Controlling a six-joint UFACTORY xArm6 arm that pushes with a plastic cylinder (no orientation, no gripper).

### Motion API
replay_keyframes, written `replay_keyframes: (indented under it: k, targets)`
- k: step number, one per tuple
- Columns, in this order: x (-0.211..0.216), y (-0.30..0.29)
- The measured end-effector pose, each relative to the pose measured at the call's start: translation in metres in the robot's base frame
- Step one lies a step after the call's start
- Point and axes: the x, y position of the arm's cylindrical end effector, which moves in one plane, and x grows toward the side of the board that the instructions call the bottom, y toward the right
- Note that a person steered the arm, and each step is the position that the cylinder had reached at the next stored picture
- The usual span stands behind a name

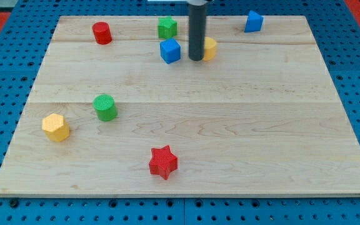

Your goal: Separate the yellow heart and blue cube

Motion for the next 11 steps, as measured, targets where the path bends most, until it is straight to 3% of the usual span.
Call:
replay_keyframes:
  k: [1,3,4,5,7,9,10,11]
  targets:
    - [-0.019,0.015]
    - [-0.017,-0.01]
    - [-0.028,-0.08]
    - [-0.01,-0.133]
    - [0.007,-0.086]
    - [-0.048,-0.121]
    - [-0.095,-0.136]
    - [-0.125,-0.128]
